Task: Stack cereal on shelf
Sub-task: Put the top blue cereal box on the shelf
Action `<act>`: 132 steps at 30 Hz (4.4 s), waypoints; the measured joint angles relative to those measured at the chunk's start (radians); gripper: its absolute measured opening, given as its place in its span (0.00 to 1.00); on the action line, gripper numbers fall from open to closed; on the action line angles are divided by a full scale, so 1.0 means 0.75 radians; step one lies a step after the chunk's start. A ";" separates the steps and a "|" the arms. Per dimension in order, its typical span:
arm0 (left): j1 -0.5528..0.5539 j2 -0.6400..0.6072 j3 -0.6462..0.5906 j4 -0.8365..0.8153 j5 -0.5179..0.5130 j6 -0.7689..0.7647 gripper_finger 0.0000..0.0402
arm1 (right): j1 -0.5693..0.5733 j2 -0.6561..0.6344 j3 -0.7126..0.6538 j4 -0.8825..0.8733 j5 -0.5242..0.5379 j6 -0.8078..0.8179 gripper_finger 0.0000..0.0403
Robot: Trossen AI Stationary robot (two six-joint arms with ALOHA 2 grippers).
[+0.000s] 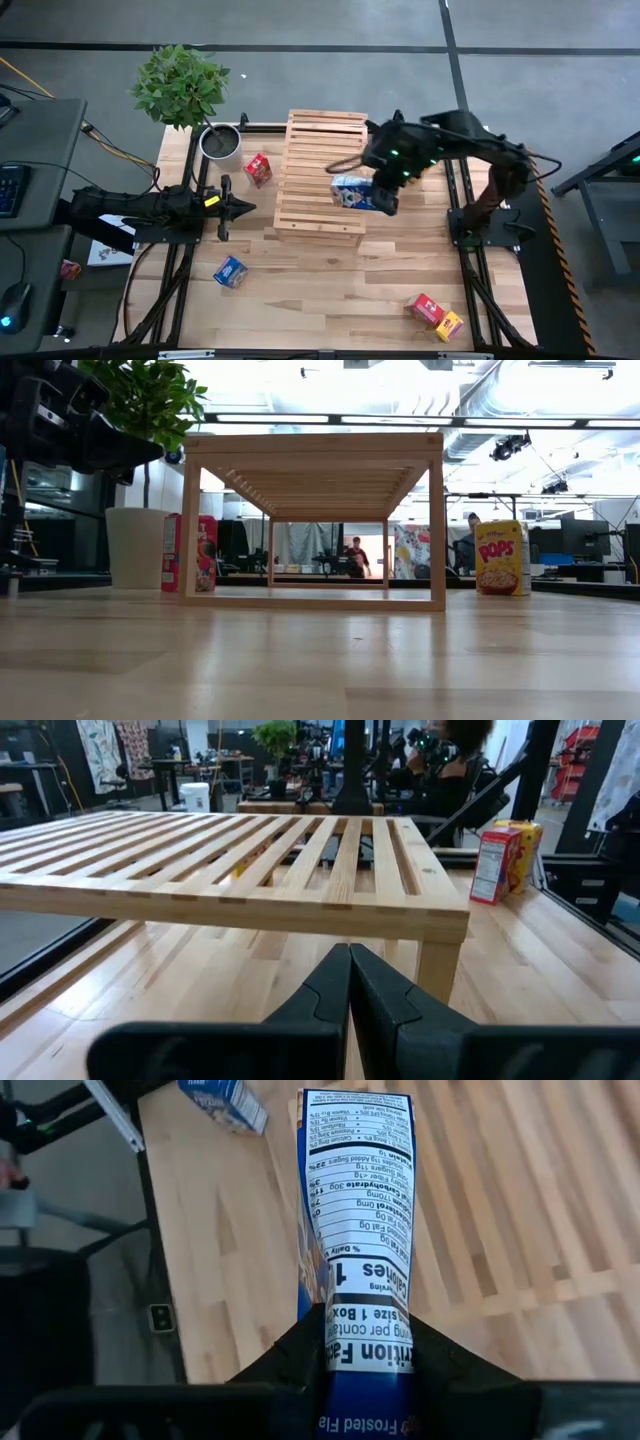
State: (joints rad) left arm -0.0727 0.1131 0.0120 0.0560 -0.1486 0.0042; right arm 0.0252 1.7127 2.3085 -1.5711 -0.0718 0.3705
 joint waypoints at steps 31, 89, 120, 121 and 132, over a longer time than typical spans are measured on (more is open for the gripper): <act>-0.029 0.187 0.150 0.314 0.068 -0.168 0.33 | 0.588 -0.915 -1.360 0.565 0.572 0.703 0.18; -0.174 1.537 0.973 0.408 -0.015 0.080 0.40 | 0.478 -0.369 -1.484 1.740 0.770 -0.272 0.25; -0.121 1.011 0.499 1.286 -0.117 -0.070 0.30 | 0.350 -0.566 -2.037 2.912 0.758 -0.579 0.50; -0.120 1.039 0.499 1.312 -0.112 -0.091 0.30 | 0.314 -0.555 -2.075 3.078 0.668 -0.597 0.50; -0.120 1.437 0.605 1.772 -0.162 -0.050 0.30 | 0.087 -0.218 -1.963 3.652 0.234 -0.555 0.52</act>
State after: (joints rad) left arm -0.1627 1.1905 0.4654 1.3851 -0.2702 -0.0331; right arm 0.0902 1.5493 0.8359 1.1679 0.1040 -0.0456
